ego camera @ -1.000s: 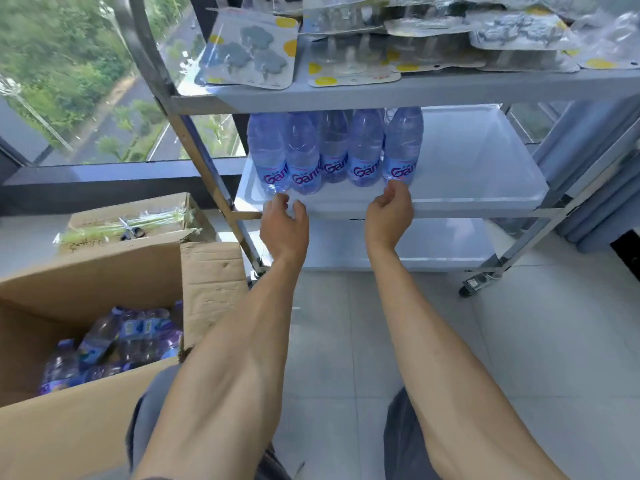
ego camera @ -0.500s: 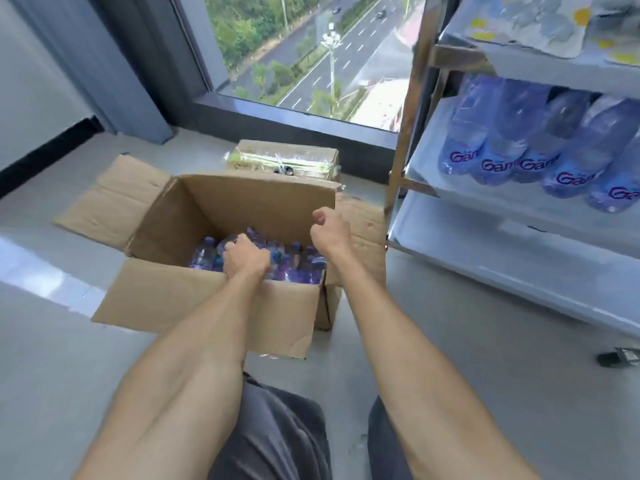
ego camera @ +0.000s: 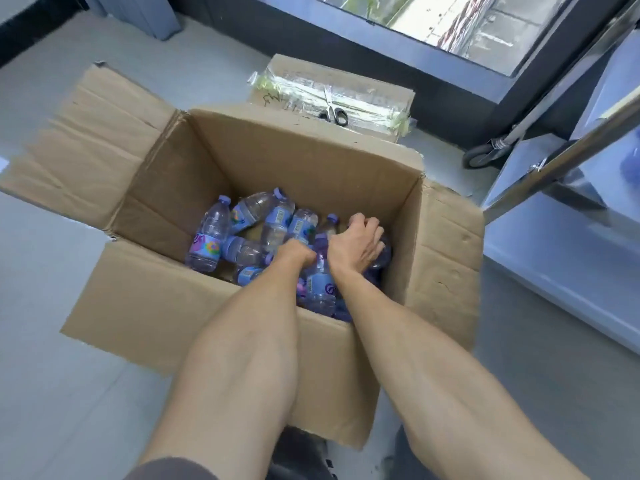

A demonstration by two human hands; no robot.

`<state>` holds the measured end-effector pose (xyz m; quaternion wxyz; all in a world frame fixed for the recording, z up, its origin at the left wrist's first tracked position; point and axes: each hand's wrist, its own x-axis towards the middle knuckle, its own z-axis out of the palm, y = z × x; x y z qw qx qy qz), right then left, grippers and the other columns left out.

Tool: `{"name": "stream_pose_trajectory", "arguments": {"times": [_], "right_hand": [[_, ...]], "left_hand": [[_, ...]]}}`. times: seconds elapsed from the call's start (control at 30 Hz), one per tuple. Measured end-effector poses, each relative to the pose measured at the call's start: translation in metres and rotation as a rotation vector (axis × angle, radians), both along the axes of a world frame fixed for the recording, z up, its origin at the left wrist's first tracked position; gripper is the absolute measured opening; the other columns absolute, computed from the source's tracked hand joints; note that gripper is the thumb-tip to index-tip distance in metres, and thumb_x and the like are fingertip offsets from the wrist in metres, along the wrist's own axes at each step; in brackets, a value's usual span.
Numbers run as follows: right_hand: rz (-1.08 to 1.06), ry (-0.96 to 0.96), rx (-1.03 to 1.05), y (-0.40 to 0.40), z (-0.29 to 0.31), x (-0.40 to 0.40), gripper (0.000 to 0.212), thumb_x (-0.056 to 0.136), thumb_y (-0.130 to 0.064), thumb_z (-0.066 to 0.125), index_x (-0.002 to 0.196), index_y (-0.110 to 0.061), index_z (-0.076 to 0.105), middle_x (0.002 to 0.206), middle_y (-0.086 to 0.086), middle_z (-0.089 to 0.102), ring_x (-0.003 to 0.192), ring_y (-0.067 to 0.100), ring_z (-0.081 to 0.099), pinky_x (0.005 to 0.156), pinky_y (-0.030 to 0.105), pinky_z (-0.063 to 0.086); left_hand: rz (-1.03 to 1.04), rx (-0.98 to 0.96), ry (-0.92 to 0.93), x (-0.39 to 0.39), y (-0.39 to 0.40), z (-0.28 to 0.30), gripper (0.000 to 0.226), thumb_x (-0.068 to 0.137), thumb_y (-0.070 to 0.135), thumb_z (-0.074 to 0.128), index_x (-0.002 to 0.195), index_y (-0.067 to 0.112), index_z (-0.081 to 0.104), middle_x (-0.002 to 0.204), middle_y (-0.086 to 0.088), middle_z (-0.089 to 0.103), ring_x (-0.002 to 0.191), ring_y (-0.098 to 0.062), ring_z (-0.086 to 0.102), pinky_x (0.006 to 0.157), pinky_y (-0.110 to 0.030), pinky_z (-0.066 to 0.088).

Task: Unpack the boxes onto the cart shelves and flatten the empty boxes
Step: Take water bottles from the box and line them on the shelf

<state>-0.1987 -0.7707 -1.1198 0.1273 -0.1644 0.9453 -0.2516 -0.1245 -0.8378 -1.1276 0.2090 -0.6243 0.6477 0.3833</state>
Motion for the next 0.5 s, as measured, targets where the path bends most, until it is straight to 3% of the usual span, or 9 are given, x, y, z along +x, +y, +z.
{"name": "stream_pose_trajectory", "arguments": {"times": [0.1,0.17,0.27,0.37,0.5], "right_hand": [[-0.038,0.104,0.105,0.003,-0.013,-0.023,0.030,0.077,-0.021,0.063,0.106,-0.014,0.062,0.121,0.011,0.055,0.117,0.032,0.045,0.092,0.040,0.031],[-0.013,0.079,0.245,0.000,-0.022,-0.027,0.035,0.079,-0.028,0.066,0.112,-0.016,0.061,0.131,0.014,0.052,0.125,0.032,0.042,0.096,0.041,0.030],[0.023,0.036,0.419,-0.014,-0.027,-0.035,0.034,0.083,-0.035,0.065,0.114,-0.020,0.062,0.127,0.013,0.054,0.117,0.031,0.045,0.091,0.042,0.032],[0.076,-0.045,0.483,-0.018,-0.028,-0.050,0.043,0.085,-0.039,0.066,0.121,-0.016,0.061,0.132,0.015,0.051,0.120,0.031,0.046,0.094,0.039,0.037],[0.011,-0.267,0.472,-0.017,-0.028,-0.050,0.041,0.092,-0.035,0.061,0.130,-0.019,0.057,0.138,0.017,0.040,0.121,0.033,0.046,0.095,0.040,0.042]], "left_hand": [[-0.021,0.069,-0.018,-0.022,0.015,-0.024,0.043,0.083,0.034,0.071,0.114,0.008,0.059,0.113,-0.012,0.064,0.096,-0.027,0.064,0.077,-0.032,0.052],[-0.035,0.028,-0.061,-0.028,0.019,-0.035,0.048,0.083,0.041,0.068,0.119,0.011,0.060,0.116,-0.010,0.064,0.103,-0.028,0.062,0.074,-0.031,0.046],[-0.086,0.078,-0.133,-0.030,0.019,-0.046,0.058,0.087,0.042,0.065,0.134,0.010,0.054,0.136,-0.010,0.057,0.122,-0.028,0.057,0.085,-0.033,0.045],[-0.104,0.117,-0.172,-0.027,0.020,-0.046,0.074,0.080,0.048,0.074,0.141,0.014,0.049,0.142,-0.008,0.053,0.128,-0.026,0.053,0.094,-0.033,0.046],[0.101,0.138,-0.165,-0.023,0.013,-0.044,0.093,0.071,0.044,0.083,0.146,0.008,0.040,0.143,-0.009,0.051,0.129,-0.026,0.052,0.101,-0.033,0.047]]}}
